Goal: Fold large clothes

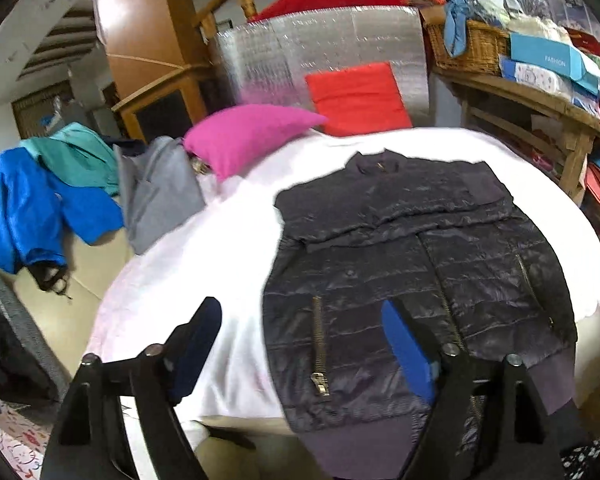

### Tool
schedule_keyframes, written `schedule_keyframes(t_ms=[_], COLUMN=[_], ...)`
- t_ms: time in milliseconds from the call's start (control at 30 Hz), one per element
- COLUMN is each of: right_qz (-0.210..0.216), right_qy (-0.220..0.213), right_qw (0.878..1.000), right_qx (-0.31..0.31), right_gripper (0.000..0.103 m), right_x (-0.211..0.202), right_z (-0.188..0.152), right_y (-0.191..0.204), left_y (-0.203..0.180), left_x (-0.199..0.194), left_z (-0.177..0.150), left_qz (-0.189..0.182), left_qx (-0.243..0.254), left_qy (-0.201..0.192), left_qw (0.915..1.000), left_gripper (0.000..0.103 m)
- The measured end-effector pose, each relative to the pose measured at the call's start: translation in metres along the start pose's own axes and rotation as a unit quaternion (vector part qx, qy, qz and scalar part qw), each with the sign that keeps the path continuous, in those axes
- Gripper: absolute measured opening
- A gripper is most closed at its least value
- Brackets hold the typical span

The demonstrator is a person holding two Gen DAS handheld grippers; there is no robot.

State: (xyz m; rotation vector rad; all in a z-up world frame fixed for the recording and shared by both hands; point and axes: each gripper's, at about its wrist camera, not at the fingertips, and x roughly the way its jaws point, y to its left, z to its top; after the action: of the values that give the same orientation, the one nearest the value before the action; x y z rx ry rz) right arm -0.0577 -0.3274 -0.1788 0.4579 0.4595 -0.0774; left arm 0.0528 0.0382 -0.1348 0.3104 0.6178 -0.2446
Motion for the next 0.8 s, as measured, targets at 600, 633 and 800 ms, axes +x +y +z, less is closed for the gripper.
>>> schedule_keyframes(t_ms=[600, 633, 800], right_qz=[-0.049, -0.057, -0.08], right_qy=[0.099, 0.099, 0.093], right_qw=[0.993, 0.993, 0.992], right_qx=[0.033, 0.028, 0.032], right_gripper=[0.069, 0.069, 0.069], right_x=[0.142, 0.154, 0.217], right_z=[-0.006, 0.002, 0.052], right_y=[-0.014, -0.012, -0.023], left_y=[0.054, 0.057, 0.071], left_x=[0.1, 0.107, 0.159], left_z=[-0.051, -0.047, -0.001], left_qz=[0.01, 0.011, 0.004], left_qx=[-0.095, -0.098, -0.111], left_qy=[0.073, 0.076, 0.089], left_qw=[0.9927, 0.9922, 0.9899], left_gripper=[0.086, 0.086, 0.086])
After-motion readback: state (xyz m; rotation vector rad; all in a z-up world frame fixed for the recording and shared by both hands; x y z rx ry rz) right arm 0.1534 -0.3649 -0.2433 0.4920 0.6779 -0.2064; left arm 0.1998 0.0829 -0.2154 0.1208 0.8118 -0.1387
